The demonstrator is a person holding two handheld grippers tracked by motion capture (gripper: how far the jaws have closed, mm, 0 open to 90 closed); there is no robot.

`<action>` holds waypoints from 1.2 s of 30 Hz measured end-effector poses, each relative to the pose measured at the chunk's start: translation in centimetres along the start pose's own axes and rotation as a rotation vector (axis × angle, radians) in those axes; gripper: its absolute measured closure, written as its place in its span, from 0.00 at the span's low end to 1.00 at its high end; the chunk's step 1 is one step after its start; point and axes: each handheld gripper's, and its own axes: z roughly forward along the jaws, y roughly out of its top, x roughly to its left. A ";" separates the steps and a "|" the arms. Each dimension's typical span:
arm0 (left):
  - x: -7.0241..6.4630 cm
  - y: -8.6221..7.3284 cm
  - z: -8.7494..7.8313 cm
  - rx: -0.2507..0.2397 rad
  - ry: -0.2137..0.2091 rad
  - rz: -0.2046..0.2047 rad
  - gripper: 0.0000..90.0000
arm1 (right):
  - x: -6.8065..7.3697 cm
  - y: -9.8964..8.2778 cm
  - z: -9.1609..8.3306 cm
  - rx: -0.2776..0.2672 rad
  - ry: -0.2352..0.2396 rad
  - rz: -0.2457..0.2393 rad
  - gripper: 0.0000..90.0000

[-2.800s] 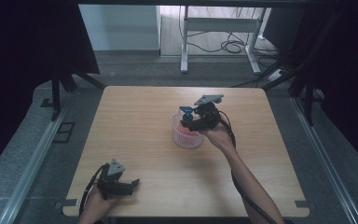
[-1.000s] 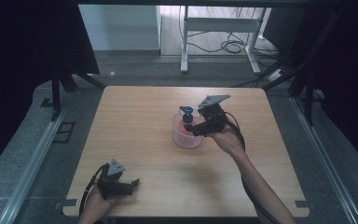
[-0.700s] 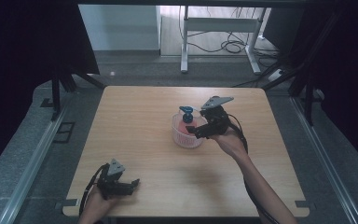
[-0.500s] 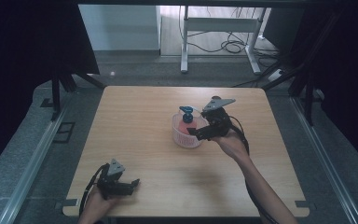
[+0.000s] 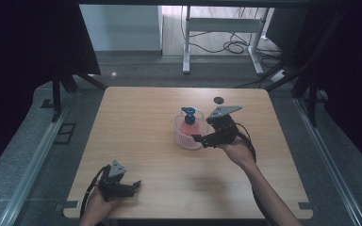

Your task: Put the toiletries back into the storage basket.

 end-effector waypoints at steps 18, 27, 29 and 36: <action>0.0 0.0 0.0 0.000 0.000 -0.001 0.12 | 0.5 -2.2 -1.6 -0.010 0.002 0.011 0.14; 0.0 0.0 0.0 -0.002 0.001 -0.002 0.12 | 0.9 -3.4 -2.3 -0.015 -0.005 0.008 0.14; 0.0 0.0 0.0 -0.002 0.001 -0.001 0.12 | 1.0 -3.7 -2.4 -0.017 -0.001 0.010 0.14; 0.0 0.0 0.0 -0.003 0.001 -0.002 0.12 | 1.2 -4.6 -2.9 -0.012 -0.002 0.009 0.13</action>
